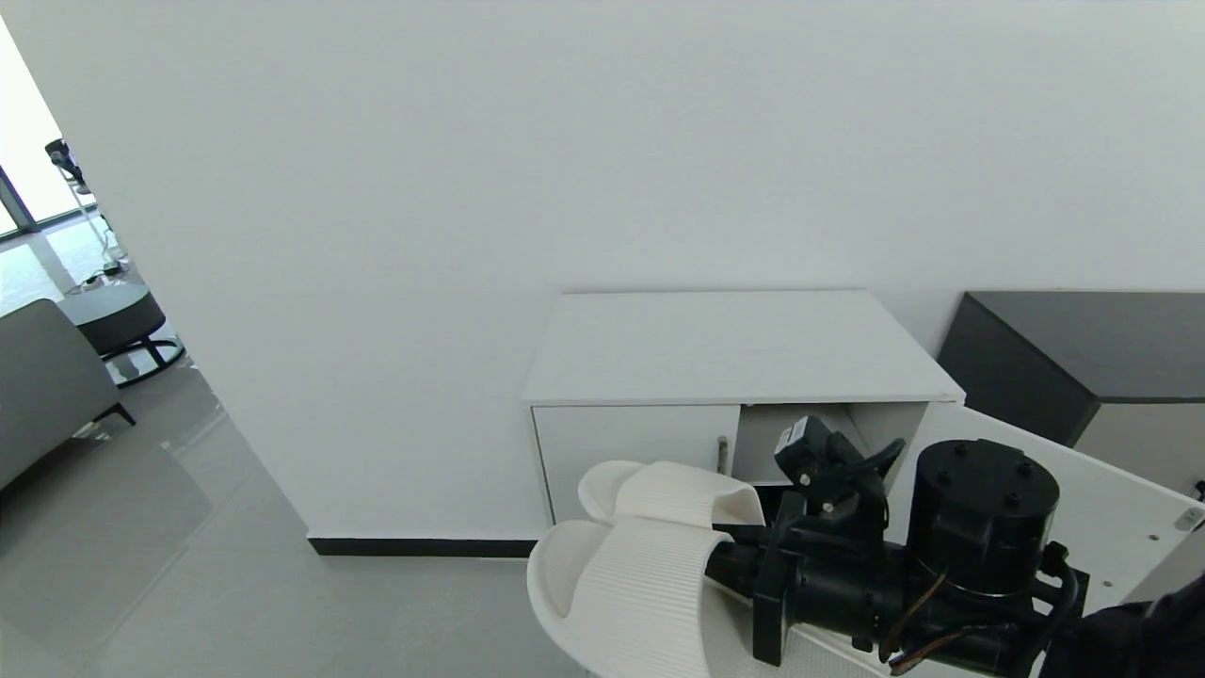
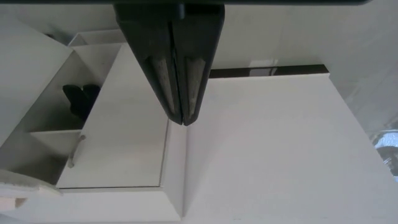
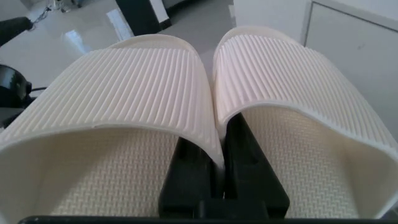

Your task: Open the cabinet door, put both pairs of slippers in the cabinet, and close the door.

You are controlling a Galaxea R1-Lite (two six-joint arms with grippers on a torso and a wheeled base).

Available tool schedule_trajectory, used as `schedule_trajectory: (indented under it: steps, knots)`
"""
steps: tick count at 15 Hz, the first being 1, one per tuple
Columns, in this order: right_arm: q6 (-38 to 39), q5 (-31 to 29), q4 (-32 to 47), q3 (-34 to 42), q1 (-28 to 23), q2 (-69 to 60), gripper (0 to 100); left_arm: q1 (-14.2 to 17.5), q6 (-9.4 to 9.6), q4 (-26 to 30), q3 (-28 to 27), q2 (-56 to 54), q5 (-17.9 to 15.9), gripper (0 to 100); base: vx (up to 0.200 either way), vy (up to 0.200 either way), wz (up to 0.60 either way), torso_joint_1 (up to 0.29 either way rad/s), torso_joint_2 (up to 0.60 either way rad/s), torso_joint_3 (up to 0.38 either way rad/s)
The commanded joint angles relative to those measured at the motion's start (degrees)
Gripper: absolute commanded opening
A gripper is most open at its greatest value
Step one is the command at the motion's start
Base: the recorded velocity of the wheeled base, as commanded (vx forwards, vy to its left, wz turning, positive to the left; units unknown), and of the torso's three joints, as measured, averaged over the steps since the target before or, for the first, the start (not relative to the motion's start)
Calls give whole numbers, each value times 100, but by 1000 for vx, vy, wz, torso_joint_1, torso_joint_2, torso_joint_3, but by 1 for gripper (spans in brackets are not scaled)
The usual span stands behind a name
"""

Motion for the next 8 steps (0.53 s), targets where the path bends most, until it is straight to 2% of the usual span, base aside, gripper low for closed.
schedule_trajectory:
  steps: [1,4,8]
  knots:
    - [-5,-3,-26,46,-2,80,0,-3,2,1,0,7,1,0,0,-200,0,-2,2,2]
    - [-708,-91,-184,328,42,212,0,-3,2,1,0,7,1,0,0,-200,0,2,4,5]
    - [-726,-82,-430,424,42,256,0,-3,2,1,0,7,1,0,0,-200,0,0,2,-1]
